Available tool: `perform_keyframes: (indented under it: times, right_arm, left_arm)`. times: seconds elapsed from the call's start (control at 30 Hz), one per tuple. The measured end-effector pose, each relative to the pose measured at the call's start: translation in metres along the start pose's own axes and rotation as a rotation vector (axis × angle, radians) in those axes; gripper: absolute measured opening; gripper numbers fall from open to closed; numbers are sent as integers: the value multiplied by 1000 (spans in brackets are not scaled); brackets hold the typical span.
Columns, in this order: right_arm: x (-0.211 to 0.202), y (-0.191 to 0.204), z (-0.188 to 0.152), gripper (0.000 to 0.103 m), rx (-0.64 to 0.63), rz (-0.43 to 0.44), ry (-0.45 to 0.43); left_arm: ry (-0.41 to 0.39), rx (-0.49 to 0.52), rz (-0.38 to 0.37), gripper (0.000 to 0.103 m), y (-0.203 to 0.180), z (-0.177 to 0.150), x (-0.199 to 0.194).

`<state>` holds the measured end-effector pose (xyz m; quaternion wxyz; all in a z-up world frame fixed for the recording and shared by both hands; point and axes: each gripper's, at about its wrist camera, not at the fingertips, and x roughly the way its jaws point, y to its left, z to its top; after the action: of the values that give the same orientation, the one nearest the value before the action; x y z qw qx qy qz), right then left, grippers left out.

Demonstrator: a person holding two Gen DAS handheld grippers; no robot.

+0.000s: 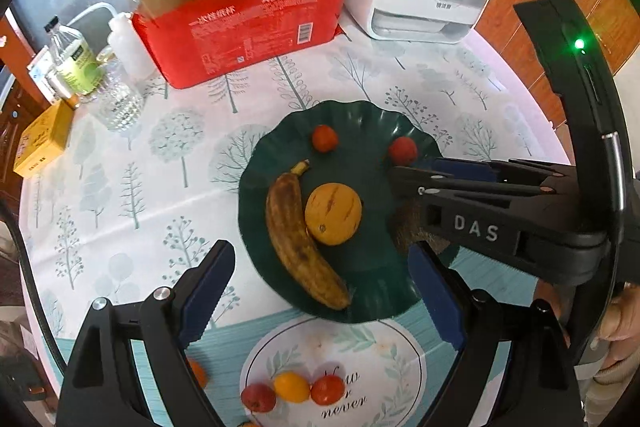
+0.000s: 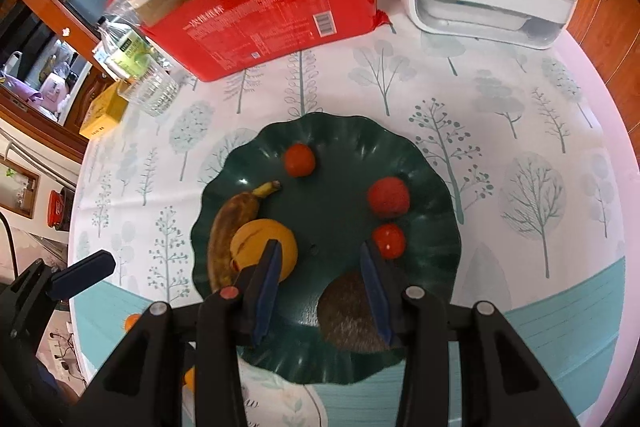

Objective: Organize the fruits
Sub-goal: 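Withdraw both tools back toward the white fruit plate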

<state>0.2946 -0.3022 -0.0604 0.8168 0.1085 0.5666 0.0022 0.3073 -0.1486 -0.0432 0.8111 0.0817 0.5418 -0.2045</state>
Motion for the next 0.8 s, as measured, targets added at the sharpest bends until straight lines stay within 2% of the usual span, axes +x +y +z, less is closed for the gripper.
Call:
perform_keyframes:
  times: [0.2, 0.8]
  right_arm:
    - [-26, 5, -8, 41, -1, 3, -34]
    - [-95, 37, -41, 41, -54, 35, -129]
  left_arm:
    - [-38, -4, 26, 88, 0, -10, -29]
    - [-142, -99, 72, 88, 24, -48, -115]
